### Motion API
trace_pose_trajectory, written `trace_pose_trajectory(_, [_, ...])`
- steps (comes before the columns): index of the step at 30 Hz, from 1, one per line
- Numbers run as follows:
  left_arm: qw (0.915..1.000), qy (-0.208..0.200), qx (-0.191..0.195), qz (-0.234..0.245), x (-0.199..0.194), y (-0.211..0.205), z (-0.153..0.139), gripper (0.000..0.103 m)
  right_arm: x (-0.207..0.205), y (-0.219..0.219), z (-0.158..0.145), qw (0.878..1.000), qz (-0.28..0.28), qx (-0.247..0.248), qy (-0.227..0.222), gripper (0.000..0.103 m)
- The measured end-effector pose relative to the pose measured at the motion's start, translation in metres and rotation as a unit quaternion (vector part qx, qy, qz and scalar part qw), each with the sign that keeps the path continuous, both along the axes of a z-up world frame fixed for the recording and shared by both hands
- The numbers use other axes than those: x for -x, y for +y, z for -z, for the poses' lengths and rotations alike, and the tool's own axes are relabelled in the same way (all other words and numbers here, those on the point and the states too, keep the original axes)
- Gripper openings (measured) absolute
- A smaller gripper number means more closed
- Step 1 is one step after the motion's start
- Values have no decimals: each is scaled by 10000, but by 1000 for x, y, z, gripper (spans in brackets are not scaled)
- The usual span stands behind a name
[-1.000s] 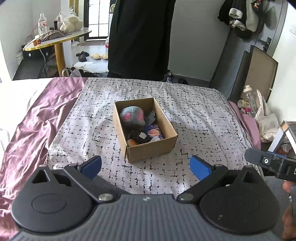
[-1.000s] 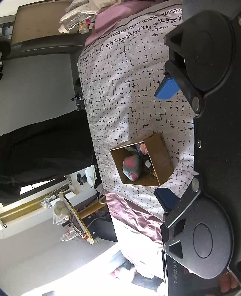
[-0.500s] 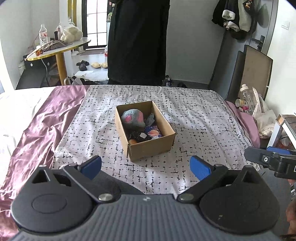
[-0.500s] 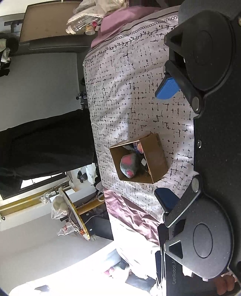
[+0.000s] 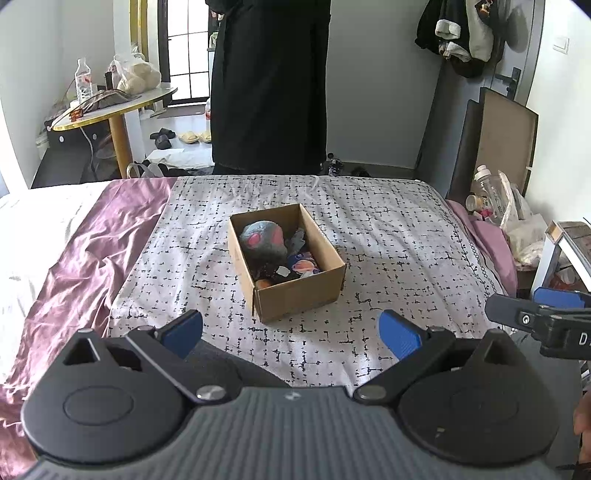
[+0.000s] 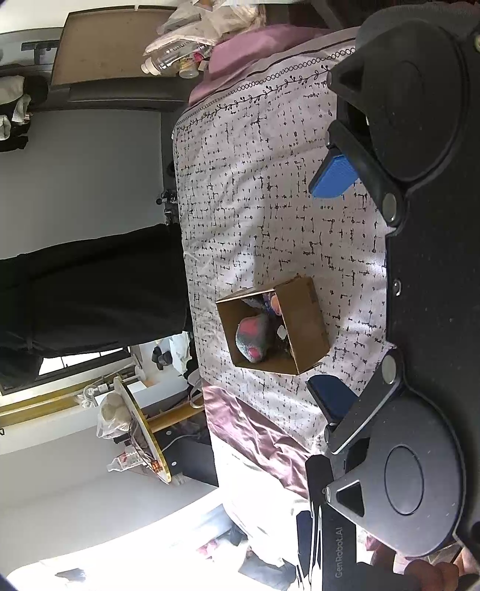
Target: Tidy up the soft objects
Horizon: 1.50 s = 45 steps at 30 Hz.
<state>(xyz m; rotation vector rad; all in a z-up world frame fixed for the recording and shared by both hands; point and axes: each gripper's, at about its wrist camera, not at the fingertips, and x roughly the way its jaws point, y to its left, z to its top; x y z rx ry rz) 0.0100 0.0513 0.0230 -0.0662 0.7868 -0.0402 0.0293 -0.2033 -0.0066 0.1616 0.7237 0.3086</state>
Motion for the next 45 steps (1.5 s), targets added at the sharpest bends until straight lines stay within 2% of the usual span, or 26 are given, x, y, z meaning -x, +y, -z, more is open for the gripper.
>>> trace_pose_trajectory(45, [10000, -9, -38, 31, 2, -1, 2, 101, 0, 1, 1, 9999, 38, 131, 66, 103])
